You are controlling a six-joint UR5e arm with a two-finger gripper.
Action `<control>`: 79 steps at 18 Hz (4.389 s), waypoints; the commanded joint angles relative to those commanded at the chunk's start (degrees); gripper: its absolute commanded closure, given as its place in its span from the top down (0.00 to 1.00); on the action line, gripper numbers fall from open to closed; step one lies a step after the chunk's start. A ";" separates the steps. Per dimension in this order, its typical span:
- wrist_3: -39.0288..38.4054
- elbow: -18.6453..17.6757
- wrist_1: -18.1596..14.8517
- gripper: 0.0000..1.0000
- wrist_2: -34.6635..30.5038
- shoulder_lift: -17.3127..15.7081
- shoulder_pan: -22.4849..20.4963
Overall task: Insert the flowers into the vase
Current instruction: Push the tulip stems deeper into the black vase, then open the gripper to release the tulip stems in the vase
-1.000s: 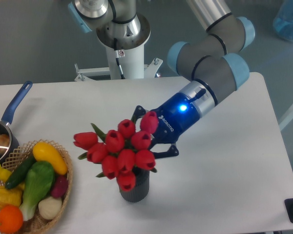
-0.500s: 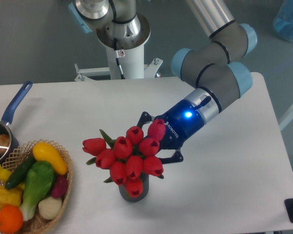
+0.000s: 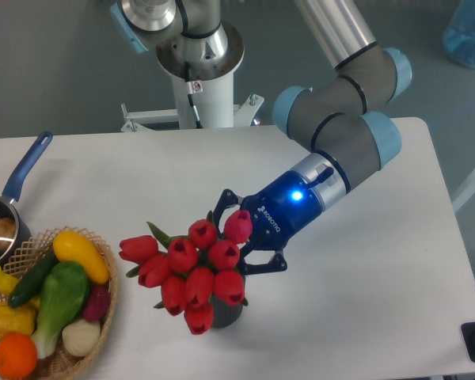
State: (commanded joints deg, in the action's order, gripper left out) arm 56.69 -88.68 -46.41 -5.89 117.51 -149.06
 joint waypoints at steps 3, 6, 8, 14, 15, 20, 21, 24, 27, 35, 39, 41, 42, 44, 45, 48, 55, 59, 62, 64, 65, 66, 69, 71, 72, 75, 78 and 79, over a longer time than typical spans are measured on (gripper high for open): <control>0.00 0.09 0.00 0.05 0.35 -0.09 0.00; -0.09 0.61 0.00 0.06 0.88 -0.09 0.09; -0.09 1.49 0.00 0.06 0.97 0.09 0.09; -0.09 2.20 0.00 0.06 1.23 0.97 0.35; -0.09 2.20 0.00 0.06 1.32 1.05 0.44; -0.09 2.55 0.09 0.06 1.32 1.84 0.62; -0.09 2.55 0.09 0.07 1.32 2.02 0.70; 0.00 2.46 0.18 0.07 1.32 2.64 0.70; 0.35 1.94 0.35 0.07 1.49 3.60 0.88; 11.06 -3.42 0.35 0.16 2.55 5.71 0.44; 13.36 -4.83 0.35 0.17 2.37 5.71 0.44; 13.45 -5.44 0.35 0.19 2.29 5.54 0.35; 13.45 -5.97 0.44 0.19 2.29 5.45 0.35; 16.94 -8.60 0.53 0.22 2.20 5.19 0.18; 18.62 -9.22 0.53 0.26 2.20 5.27 0.09; 19.25 -9.93 0.61 0.27 2.20 5.19 -0.08; 19.25 -10.37 0.70 0.71 2.20 5.10 -0.44; 19.25 -10.46 0.62 0.92 2.29 5.10 -1.23; 19.16 -10.90 0.62 0.94 2.20 4.66 -1.40; 19.16 -11.16 0.62 0.94 2.20 4.22 -1.40; 19.16 -11.34 0.53 0.95 2.20 4.22 -1.67; 19.16 -11.60 0.61 0.95 2.20 4.05 -2.02; 19.25 -11.69 0.53 0.95 2.02 4.04 -2.20; 19.34 -11.69 0.53 0.99 1.93 4.13 -2.72; 19.34 -11.69 0.53 0.99 1.93 4.13 -2.98; 19.42 -11.86 0.44 1.00 0.71 4.13 -4.21; 19.42 -12.39 0.53 1.00 -6.22 3.87 -4.74; 19.60 -12.39 0.53 1.00 -8.07 3.69 -4.92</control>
State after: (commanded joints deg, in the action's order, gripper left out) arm 76.29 -101.07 -45.88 -13.96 121.20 -153.98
